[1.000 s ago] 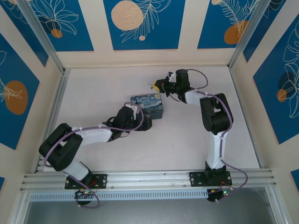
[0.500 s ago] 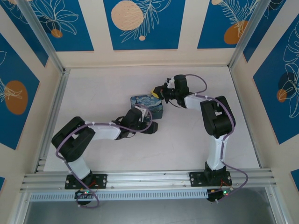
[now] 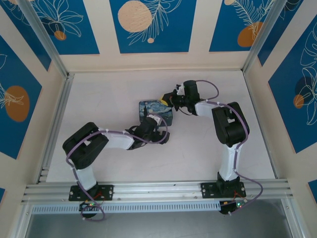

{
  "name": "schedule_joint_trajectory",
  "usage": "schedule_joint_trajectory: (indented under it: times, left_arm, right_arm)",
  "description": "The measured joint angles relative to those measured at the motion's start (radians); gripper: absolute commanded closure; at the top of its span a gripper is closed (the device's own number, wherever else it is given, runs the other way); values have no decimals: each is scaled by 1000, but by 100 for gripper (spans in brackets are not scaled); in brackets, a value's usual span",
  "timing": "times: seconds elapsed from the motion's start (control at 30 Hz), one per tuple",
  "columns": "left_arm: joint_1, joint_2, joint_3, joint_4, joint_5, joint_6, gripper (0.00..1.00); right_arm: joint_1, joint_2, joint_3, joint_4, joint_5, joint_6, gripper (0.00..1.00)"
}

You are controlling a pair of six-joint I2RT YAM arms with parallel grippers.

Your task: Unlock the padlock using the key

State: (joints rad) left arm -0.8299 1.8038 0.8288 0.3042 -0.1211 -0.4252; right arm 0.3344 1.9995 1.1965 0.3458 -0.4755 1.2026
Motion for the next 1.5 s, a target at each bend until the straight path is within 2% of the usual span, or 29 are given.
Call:
schedule_joint_trajectory:
  times: [0.3,0.53,0.93,1.5]
  left_arm:
    - [0,56,65,2,-18,16,1]
    - [6,103,122,34,43,-20,0]
    - [75,130,100,240,198,-268,0]
    - [95,173,72,444,240,-490,0]
  right_arm:
    - [0,14,0,-8,1,-3,100]
    - [0,14,0,-16,1,-15,100]
    - [0,19,11,-43,2,-35,100]
    - [0,34,21,-23,1,-37,100]
